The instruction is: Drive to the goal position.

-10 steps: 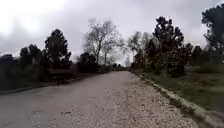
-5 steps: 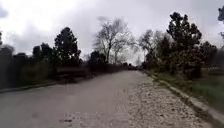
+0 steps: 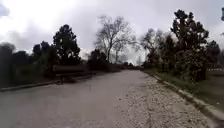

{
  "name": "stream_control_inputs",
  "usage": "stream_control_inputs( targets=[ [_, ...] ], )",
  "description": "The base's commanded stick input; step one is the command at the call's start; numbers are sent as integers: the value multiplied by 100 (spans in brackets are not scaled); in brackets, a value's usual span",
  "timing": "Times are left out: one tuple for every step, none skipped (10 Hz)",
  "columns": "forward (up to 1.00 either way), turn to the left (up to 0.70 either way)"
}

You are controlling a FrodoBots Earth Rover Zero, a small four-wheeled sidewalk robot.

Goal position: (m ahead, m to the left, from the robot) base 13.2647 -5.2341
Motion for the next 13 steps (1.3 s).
stream_control_inputs(
  targets=[
    [70, 0],
    [70, 0],
    [70, 0],
    [70, 0],
    [70, 0],
    [70, 0],
    [70, 0],
    [70, 0],
    [70, 0],
    [70, 0],
    [70, 0],
    [70, 0],
    [70, 0]
  ],
)
